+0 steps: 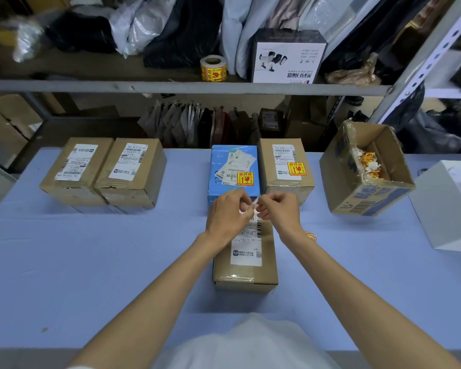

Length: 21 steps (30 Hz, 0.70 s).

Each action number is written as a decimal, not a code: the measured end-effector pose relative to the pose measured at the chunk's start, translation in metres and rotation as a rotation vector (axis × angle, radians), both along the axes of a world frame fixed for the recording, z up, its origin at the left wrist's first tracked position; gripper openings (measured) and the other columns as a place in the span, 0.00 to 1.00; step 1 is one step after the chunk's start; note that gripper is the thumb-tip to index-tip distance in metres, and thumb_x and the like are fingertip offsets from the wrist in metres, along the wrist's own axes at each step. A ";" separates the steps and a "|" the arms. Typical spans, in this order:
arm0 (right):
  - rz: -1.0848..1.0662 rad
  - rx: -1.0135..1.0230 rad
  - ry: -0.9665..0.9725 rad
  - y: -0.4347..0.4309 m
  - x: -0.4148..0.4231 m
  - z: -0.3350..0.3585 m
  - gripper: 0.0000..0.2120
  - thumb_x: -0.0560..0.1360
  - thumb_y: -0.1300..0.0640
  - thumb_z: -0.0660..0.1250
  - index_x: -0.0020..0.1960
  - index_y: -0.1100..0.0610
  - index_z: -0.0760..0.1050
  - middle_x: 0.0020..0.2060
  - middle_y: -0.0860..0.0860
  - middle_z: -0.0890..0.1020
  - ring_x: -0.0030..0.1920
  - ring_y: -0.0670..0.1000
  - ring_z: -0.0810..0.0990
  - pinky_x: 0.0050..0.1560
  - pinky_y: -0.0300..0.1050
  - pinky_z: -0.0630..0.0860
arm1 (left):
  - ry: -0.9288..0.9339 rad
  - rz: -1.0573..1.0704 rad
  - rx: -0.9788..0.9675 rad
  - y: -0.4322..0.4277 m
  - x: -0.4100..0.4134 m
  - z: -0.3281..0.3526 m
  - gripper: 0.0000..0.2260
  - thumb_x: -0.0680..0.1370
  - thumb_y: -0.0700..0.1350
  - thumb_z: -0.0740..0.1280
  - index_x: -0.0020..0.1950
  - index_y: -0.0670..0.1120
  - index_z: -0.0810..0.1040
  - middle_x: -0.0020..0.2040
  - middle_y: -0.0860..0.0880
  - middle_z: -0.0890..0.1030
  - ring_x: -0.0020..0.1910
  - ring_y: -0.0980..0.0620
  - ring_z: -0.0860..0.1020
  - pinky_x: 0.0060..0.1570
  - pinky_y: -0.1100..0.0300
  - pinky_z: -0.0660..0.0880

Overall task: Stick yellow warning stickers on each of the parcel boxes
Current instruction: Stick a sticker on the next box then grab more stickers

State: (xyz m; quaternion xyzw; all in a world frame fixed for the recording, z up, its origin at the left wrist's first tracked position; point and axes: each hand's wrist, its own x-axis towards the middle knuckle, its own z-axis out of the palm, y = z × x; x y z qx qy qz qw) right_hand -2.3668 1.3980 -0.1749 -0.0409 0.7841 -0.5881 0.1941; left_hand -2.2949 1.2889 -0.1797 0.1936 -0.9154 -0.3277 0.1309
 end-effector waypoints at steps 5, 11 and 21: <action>0.054 -0.098 0.000 0.005 0.002 -0.001 0.07 0.75 0.63 0.66 0.44 0.65 0.81 0.35 0.58 0.83 0.33 0.51 0.80 0.36 0.40 0.77 | -0.003 0.121 0.235 -0.003 -0.004 -0.001 0.03 0.75 0.45 0.69 0.42 0.48 0.80 0.37 0.54 0.81 0.37 0.59 0.78 0.39 0.64 0.75; -0.020 0.037 0.098 0.014 -0.002 -0.007 0.09 0.72 0.58 0.71 0.51 0.59 0.77 0.42 0.52 0.81 0.44 0.48 0.80 0.48 0.48 0.79 | -0.020 0.232 0.871 -0.015 0.000 0.004 0.02 0.75 0.43 0.71 0.44 0.45 0.81 0.43 0.52 0.82 0.41 0.57 0.79 0.30 0.69 0.73; 0.019 -0.082 0.002 0.023 0.014 -0.007 0.09 0.71 0.69 0.72 0.47 0.63 0.75 0.36 0.57 0.82 0.33 0.46 0.82 0.32 0.35 0.78 | -0.126 0.324 0.846 -0.007 0.019 -0.015 0.04 0.73 0.45 0.74 0.45 0.47 0.81 0.52 0.47 0.83 0.48 0.46 0.83 0.45 0.51 0.82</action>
